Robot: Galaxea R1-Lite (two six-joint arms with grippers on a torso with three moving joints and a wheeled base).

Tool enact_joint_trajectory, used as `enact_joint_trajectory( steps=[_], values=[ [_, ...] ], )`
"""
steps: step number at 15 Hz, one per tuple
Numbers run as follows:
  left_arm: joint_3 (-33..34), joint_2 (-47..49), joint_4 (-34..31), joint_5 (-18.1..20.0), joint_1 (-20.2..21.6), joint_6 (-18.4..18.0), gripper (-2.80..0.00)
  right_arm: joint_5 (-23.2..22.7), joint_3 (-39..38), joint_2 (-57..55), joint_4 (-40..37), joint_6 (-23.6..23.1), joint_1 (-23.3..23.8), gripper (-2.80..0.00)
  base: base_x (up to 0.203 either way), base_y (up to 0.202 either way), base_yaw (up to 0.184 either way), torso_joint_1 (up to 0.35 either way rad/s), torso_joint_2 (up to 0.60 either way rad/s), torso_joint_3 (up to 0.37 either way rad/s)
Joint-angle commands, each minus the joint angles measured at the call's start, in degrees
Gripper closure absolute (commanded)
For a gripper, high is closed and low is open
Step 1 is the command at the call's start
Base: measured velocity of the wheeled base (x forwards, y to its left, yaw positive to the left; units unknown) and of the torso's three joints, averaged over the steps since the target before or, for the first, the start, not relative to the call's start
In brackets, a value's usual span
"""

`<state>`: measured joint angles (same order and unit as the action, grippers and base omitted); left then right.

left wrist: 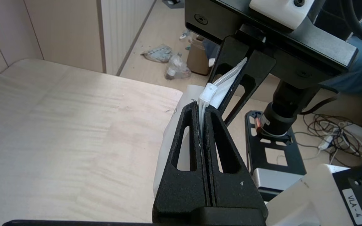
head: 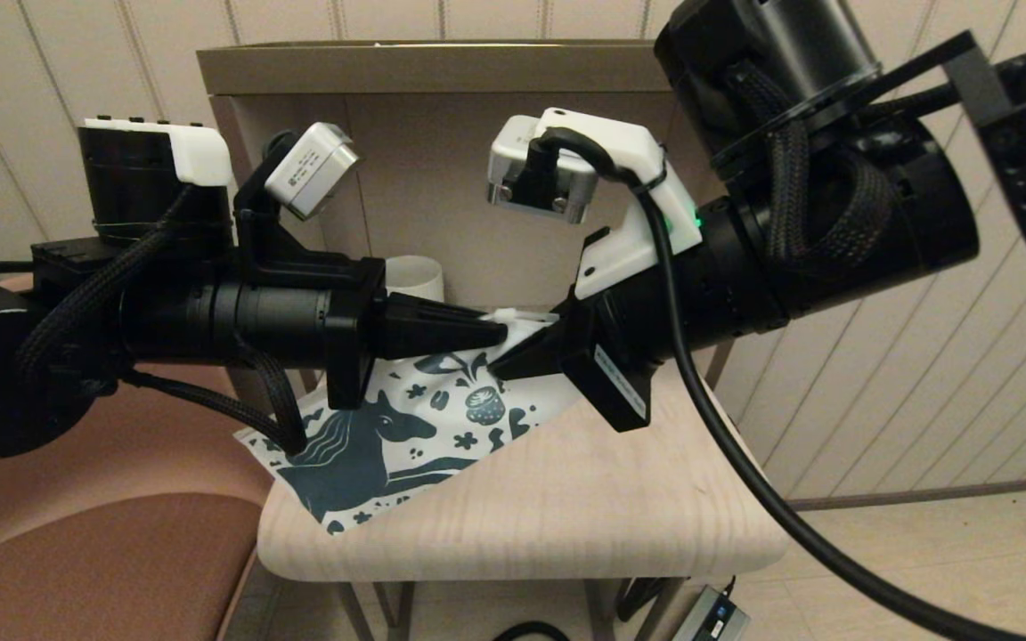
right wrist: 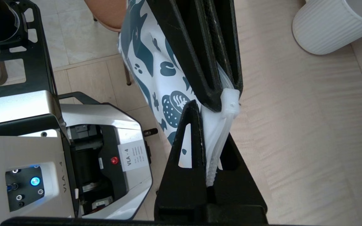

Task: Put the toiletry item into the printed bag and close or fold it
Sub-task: Close the strorage bag and place it on the desk

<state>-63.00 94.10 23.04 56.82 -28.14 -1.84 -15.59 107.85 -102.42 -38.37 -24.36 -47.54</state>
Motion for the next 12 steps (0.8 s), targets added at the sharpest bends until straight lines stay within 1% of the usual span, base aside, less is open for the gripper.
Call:
enact_joint_trajectory(
  steps=[1, 5, 6, 12],
  values=[
    [-0.1, 0.0, 0.1, 0.4, 0.0, 0.1, 0.00, -0.1, 0.0, -0.2, -0.2, -0.2, -0.1, 0.00, 0.000, 0.000, 0.000, 0.000, 0.00, 0.000],
    [-0.2, -0.2, -0.3, 0.3, 0.0, 0.2, 0.00, -0.1, -0.1, -0.2, -0.3, -0.2, -0.1, 0.00, 0.000, 0.000, 0.000, 0.000, 0.00, 0.000],
    [0.5, -0.5, 0.1, 0.2, 0.0, 0.0, -2.80, -0.1, -0.1, -0.2, -0.3, -0.2, 0.0, 0.00, 0.000, 0.000, 0.000, 0.000, 0.00, 0.000],
    [0.5, -0.9, 0.1, 0.5, 0.0, 0.1, -2.80, -0.2, -0.4, -0.4, -0.3, -0.2, -0.1, 0.00, 0.000, 0.000, 0.000, 0.000, 0.00, 0.000]
  ],
)
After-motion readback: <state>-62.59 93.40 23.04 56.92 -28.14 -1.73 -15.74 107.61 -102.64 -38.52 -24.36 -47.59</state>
